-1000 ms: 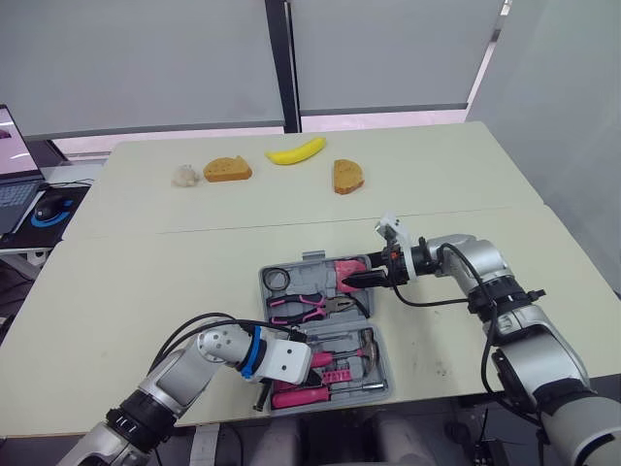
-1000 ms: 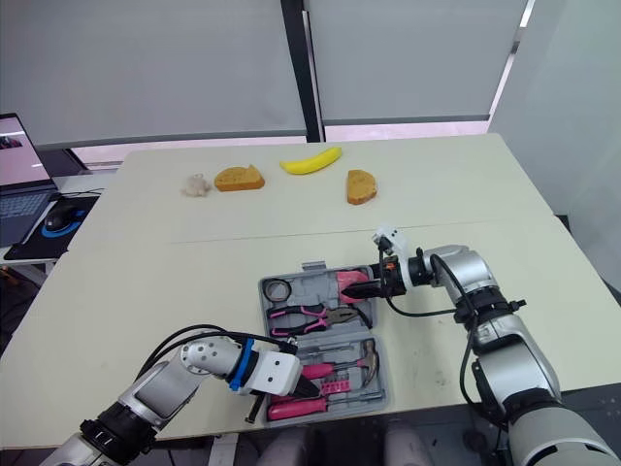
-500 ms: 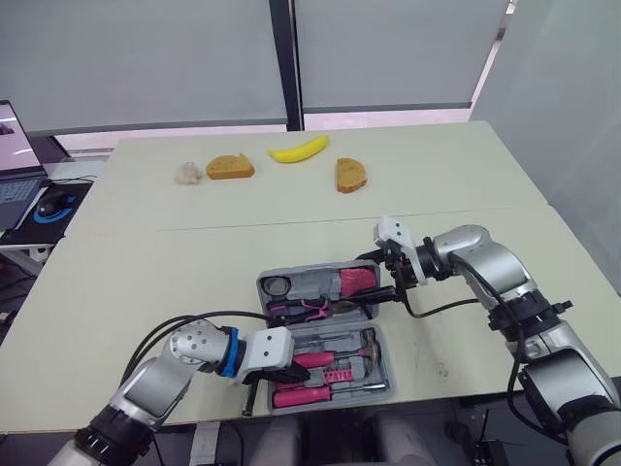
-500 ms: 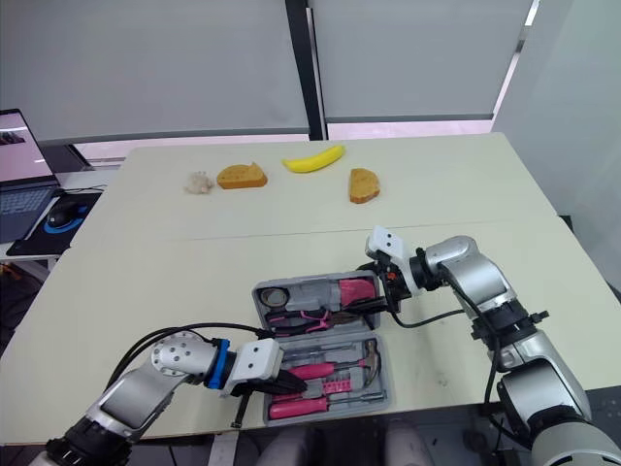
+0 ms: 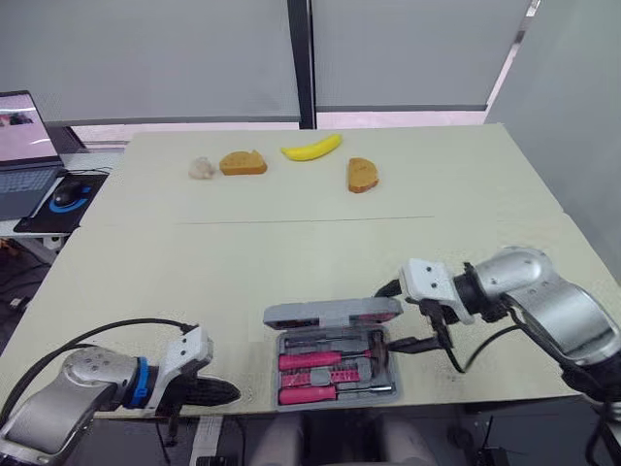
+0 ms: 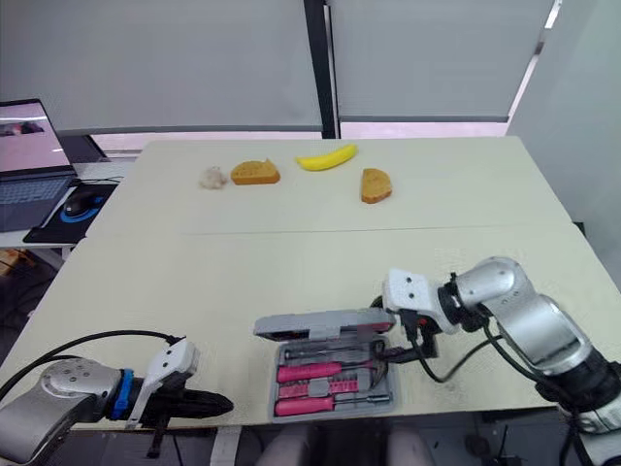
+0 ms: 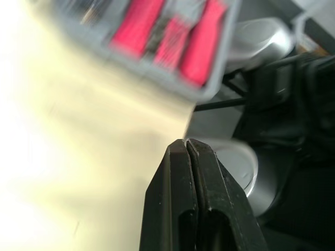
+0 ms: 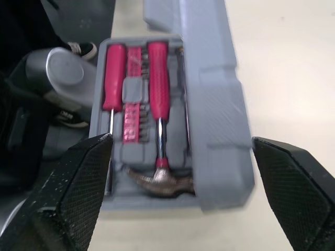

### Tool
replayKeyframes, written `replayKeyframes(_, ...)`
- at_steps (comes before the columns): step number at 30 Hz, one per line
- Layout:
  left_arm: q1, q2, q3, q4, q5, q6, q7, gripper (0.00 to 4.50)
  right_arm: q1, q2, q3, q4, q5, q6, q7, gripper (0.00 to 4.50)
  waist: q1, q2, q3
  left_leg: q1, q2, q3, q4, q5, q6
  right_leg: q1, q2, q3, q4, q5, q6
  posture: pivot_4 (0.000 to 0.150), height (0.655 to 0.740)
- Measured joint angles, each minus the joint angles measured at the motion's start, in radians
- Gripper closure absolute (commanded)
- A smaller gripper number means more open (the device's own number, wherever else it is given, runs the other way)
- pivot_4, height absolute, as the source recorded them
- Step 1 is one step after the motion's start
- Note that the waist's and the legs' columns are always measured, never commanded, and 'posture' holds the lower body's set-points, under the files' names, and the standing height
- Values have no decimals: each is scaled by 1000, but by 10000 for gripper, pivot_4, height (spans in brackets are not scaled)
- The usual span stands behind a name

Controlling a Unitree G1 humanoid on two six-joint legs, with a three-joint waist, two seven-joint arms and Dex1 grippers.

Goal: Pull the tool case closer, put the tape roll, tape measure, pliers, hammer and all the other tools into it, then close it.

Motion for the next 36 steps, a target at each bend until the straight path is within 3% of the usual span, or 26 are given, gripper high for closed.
replayKeyframes(7, -19, -33, 33, -8, 7, 33, 90, 45000, 213, -260, -158, -103, 48, -26, 58, 378, 9, -1, 1, -1, 1, 0, 0, 0, 0, 1, 0, 0, 0, 0, 0, 1500, 7400)
replayKeyframes(10, -53, -59, 32, -35, 8, 62, 133, 45000, 263, -276, -177, -79, 9, -83, 22, 378, 7, -2, 1, -1, 2, 1, 0, 0, 0, 1, 0, -1, 0, 0, 0, 1500, 7400)
replayKeyframes(14, -96, -93, -12, -86, 36, 89, 190, 45000, 298, -232, -62, 7, -181, -214, -103, 378, 6, -2, 1, 0, 2, 2, 0, 0, 0, 1, 0, 0, 0, 0, 0, 1500, 7400)
replayKeyframes(17, -110, -111, -71, -82, 102, 77, 231, 45000, 297, -146, 32, 82, -295, -274, -177, 6455, 5, -3, 1, 0, 2, 3, 0, 0, 0, 1, 0, 0, 0, 0, 0, 1500, 7400)
replayKeyframes(21, -129, -155, -151, -81, 158, 70, 268, 45000, 270, -53, 147, 149, -396, -326, -214, 20169, 6, -3, 2, 0, 1, 2, 1, 0, 0, 1, 0, 0, 1, 0, 0, 1500, 7400)
replayKeyframes(31, -168, -216, -204, -86, 192, 73, 302, 45000, 222, 61, 244, 166, -462, -300, -184, 42672, 6, -3, 2, 0, 1, 1, 1, 0, 0, 2, 1, 0, 1, 0, 0, 1500, 7400)
replayKeyframes(32, -168, -219, -205, -86, 193, 72, 302, 45000, 222, 63, 244, 163, -462, -295, -180, 44530, 6, -3, 2, 0, 1, 1, 1, 0, 0, 2, 1, 0, 1, 0, 0, 1500, 7400)
replayKeyframes(36, -169, -232, -216, -81, 212, 69, 311, 45000, 226, 64, 244, 153, -462, -282, -168, 44793, 6, -3, 2, 0, 0, 1, 1, 0, 0, 2, 1, 0, 1, 0, 0, 1500, 7400)
